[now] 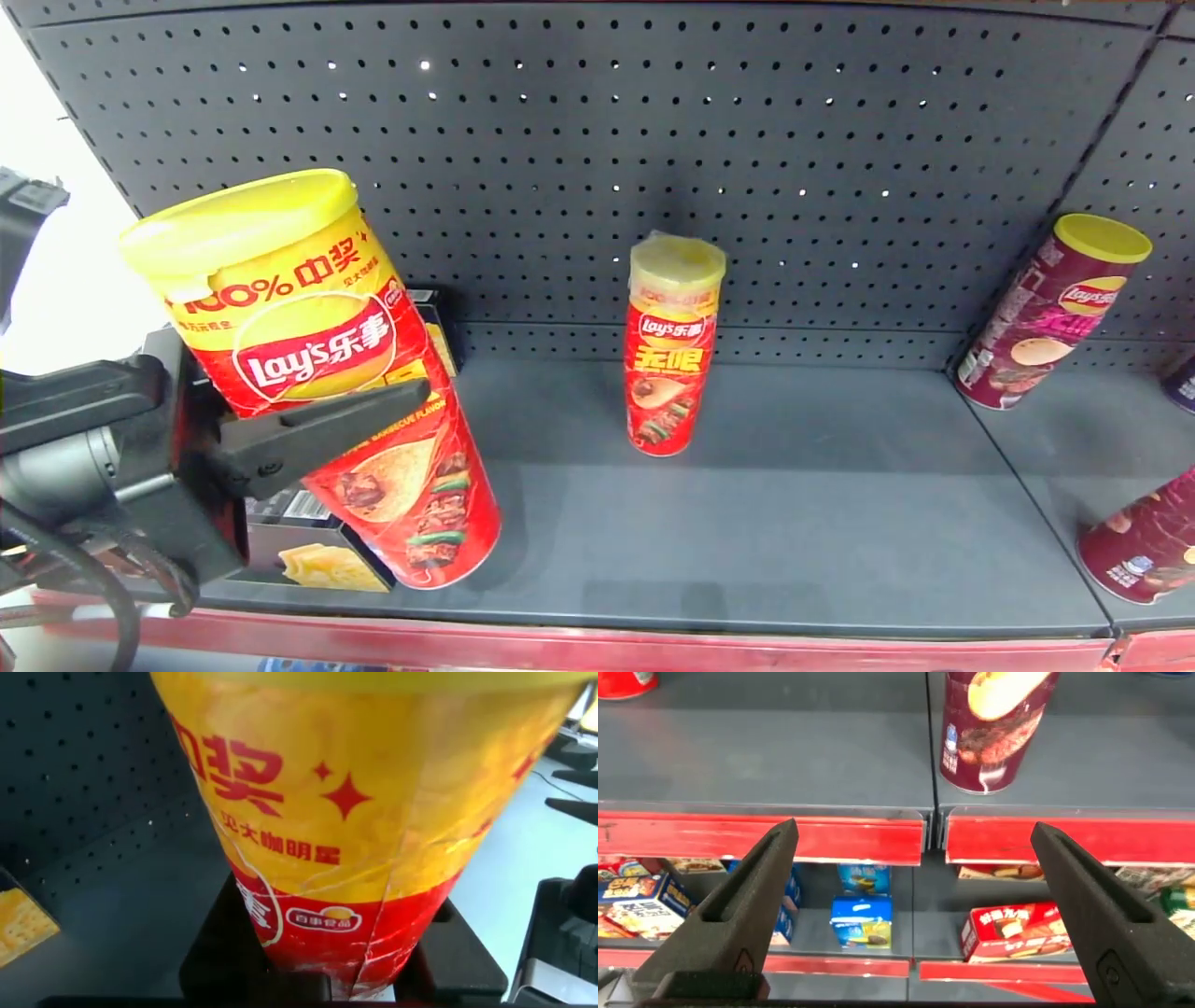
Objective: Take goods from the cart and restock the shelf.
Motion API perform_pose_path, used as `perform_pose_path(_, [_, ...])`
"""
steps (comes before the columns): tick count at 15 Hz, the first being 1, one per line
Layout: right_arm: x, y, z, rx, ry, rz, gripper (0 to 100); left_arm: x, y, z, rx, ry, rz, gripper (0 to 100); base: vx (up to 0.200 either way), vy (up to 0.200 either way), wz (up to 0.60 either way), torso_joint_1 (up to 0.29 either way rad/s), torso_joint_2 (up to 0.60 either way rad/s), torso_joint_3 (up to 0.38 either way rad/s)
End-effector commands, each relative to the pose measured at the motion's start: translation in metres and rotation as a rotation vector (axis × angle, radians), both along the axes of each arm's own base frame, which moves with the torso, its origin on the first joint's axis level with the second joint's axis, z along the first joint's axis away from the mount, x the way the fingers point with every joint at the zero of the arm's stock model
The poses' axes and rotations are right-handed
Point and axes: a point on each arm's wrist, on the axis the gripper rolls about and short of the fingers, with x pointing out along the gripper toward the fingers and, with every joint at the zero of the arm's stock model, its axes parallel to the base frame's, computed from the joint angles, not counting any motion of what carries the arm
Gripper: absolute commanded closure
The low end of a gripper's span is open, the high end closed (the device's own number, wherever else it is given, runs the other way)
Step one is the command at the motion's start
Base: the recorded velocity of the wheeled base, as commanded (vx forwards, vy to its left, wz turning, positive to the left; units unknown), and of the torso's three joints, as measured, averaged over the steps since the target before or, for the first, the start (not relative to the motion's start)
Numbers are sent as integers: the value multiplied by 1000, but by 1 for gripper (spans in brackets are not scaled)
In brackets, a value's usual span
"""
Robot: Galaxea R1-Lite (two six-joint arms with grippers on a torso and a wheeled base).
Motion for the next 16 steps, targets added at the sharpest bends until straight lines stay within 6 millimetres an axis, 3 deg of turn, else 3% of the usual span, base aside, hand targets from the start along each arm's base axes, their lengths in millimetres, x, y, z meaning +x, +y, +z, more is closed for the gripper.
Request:
perform_pose_path(1, [0,0,0,0,2,1,0,-1,1,-3,3,7,1,100,0,0,0,0,0,0])
perform_pose_path(8, [0,0,0,0,4,4,0,-1,2,-5,7,13,11,100,0,0,0,0,0,0])
perform_pose_path(10, [-2,0,8,-10,-21,14,0,-1,3,-5,5,11,15,100,0,0,0,0,0,0])
perform_pose_path(11, [4,1,85,41,-46,80,0,-1,3,-2,2,4,15,100,0,0,0,0,0,0])
perform_pose_path(12, [17,2,111,120,-10,147,0,-1,3,-6,8,13,14,100,0,0,0,0,0,0])
perform_pose_path(14, [18,5,108,-13,4,373,0,-4,4,-14,17,34,12,100,0,0,0,0,0,0])
perform_pose_path(16, [37,10,116,-116,62,498,0,-4,4,-16,19,43,14,100,0,0,0,0,0,0])
